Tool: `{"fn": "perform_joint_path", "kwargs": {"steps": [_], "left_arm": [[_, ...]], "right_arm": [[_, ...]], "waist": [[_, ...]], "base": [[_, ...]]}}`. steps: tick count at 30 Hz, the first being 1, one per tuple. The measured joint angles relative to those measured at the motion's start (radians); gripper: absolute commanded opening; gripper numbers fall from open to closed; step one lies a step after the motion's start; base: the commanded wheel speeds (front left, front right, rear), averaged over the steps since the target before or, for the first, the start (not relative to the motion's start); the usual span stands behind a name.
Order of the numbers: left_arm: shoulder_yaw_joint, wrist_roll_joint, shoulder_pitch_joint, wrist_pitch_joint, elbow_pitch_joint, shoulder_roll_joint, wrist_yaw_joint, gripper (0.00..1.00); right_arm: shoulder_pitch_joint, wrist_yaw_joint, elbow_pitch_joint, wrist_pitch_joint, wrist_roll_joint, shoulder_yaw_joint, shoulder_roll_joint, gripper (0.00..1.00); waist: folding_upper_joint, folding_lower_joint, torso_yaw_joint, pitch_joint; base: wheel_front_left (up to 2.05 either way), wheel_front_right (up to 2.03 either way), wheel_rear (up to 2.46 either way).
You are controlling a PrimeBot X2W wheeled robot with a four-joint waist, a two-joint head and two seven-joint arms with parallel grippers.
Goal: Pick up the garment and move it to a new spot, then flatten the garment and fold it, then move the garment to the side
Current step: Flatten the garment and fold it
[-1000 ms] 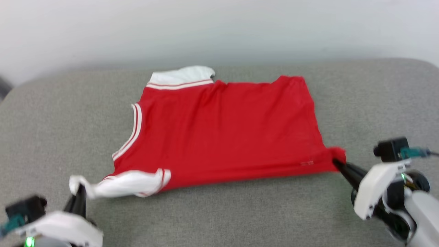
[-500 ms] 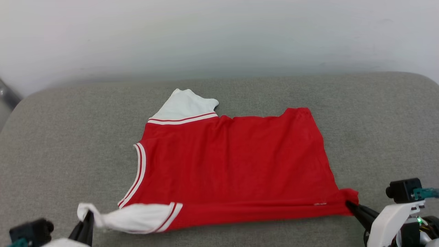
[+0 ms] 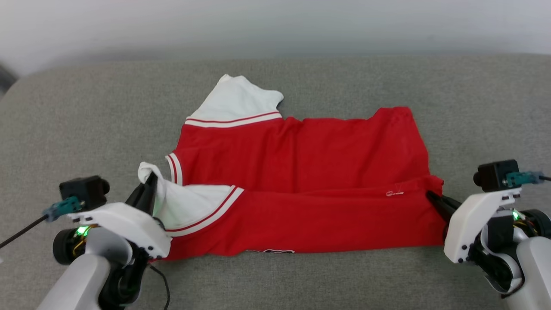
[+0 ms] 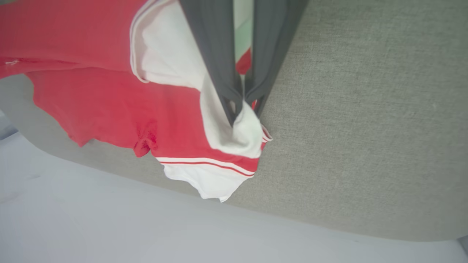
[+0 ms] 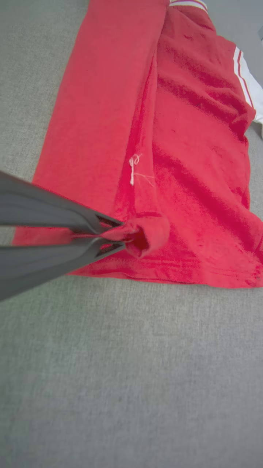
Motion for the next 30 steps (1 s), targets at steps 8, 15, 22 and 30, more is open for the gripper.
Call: {"fn": "perform_joint_path", "kwargs": {"steps": [8, 15, 22, 30], "left_arm": [[-0.063, 0.007, -0.094, -0.002, 0.216, -0.074, -0.087, 0.0], [-0.062, -0.011, -0.103, -0.039, 0.32, -0.101, -0.126, 1.0], [-0.039, -0.017, -0.095, -0.047, 0.32, -0.045, -0.128, 1.0], [-0.036, -0.067, -0.021, 0.18, 0.181, 0.116, -0.102, 1.0]], "right_arm": [[-0.088, 0.0, 0.165, -0.039, -0.029, 0.052, 0.013, 0.13], [-0.08, 0.0, 0.195, -0.17, -0.012, 0.075, 0.02, 1.0], [-0.015, 0.0, 0.122, -0.349, -0.06, 0.041, 0.012, 1.0], [0.145, 0.0, -0.059, -0.424, -0.186, -0.08, 0.062, 1.0]], "waist": [[0.0, 0.0001, 0.023, 0.06], [0.0, 0.0001, 0.022, 0.028], [0.0, 0.0, 0.007, -0.037], [0.0, -0.0001, -0.049, -0.135]], "base": [[0.0, 0.0, 0.0], [0.0, 0.0, 0.0], [0.0, 0.0, 0.0], [0.0, 0.0, 0.0]]}}
